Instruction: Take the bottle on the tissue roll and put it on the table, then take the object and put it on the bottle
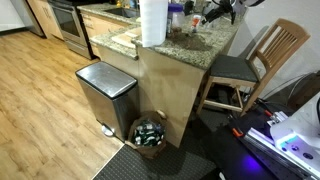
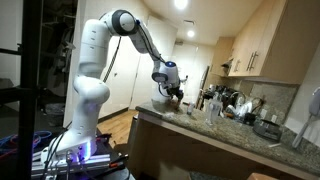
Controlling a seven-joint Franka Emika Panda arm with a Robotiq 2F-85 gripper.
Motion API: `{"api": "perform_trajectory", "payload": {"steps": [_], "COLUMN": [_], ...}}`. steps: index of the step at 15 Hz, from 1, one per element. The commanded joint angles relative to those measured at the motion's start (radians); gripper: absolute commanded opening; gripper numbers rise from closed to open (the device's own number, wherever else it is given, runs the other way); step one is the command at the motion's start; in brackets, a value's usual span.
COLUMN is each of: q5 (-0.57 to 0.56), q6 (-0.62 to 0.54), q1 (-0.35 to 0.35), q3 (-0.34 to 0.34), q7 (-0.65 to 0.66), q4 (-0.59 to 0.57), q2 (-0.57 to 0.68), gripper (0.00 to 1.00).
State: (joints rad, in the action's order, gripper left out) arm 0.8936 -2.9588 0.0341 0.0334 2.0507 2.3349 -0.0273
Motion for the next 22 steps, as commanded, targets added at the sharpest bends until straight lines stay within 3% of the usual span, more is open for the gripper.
{"api": "perform_trajectory", "payload": {"steps": [1,2,3,6,8,11,22], "q5": [-0.032,0.001,-0.029,-0.029,-0.049,0.047,0.341], "q6": [0.156,0.201,0.116,0.128,0.113,0.102,0.174], "q1": [-0.010,-0.023,-0.018,-0.018,-0.031,-0.024,-0.069], "q3": [0.013,0.003,-0.007,-0.008,0.004,0.022,-0.036], "q7": [0.089,0.078,0.077,0.078,0.076,-0.055,-0.495], "q4": [-0.040,-0.067,-0.029,-0.037,-0.072,-0.138,-0.363], "q2": [-0.018,-0.010,-0.005,-0.005,0.072,0.175,0.431], "gripper": [0.98,1.00,1.00,1.00,1.00,1.00,1.00]}}
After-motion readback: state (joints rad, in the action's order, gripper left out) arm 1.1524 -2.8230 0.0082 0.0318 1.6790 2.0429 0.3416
